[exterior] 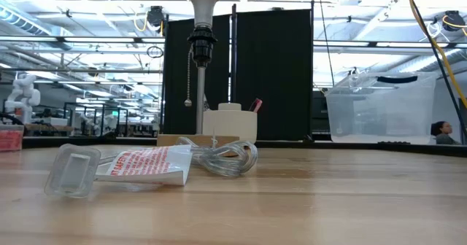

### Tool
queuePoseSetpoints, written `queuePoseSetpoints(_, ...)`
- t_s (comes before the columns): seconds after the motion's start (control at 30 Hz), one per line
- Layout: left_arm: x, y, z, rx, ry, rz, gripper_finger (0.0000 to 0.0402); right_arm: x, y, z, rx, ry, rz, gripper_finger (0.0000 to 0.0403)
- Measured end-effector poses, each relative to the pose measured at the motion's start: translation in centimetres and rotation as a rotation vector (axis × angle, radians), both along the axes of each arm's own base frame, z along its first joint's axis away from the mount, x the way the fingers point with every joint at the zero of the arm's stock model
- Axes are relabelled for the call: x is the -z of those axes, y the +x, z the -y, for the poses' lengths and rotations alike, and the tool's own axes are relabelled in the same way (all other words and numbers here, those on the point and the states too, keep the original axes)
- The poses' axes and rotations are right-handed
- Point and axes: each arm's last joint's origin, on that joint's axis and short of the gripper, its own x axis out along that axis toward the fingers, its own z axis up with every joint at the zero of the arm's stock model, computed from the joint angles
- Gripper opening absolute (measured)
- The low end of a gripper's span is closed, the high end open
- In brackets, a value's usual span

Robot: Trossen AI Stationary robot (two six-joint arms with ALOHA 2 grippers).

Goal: Screw lightbulb
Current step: Insert the lightbulb into the wooden lamp

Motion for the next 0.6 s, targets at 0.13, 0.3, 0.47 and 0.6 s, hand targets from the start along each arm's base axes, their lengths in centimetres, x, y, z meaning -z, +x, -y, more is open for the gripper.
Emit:
queuePoseSetpoints(0.13,0.0,0.0,-0.6,-0.036,-0.009,0.006,0.0,0.0,0.0,-0.5,-0.035,0.0,-0.003,0.0)
queuePoseSetpoints(0.3,0.1,0.1,-1.4,-0.044,-0.017,-0.003,0.0,0.1,-0.1,-1.2,-0.058,0.008,-0.008,0.0)
queuePoseSetpoints(0.47,0.0,-0.2,-1.7,-0.056,-0.016,-0.005,0.0,0.5,-0.2,-1.8,-0.061,0.02,-0.04,0.0)
queuePoseSetpoints(0.6,-0.7,-1.2,-1.6,-0.044,0.001,0.029,0.0,0.9,-0.4,-2.0,-0.003,0.013,-0.075,0.0)
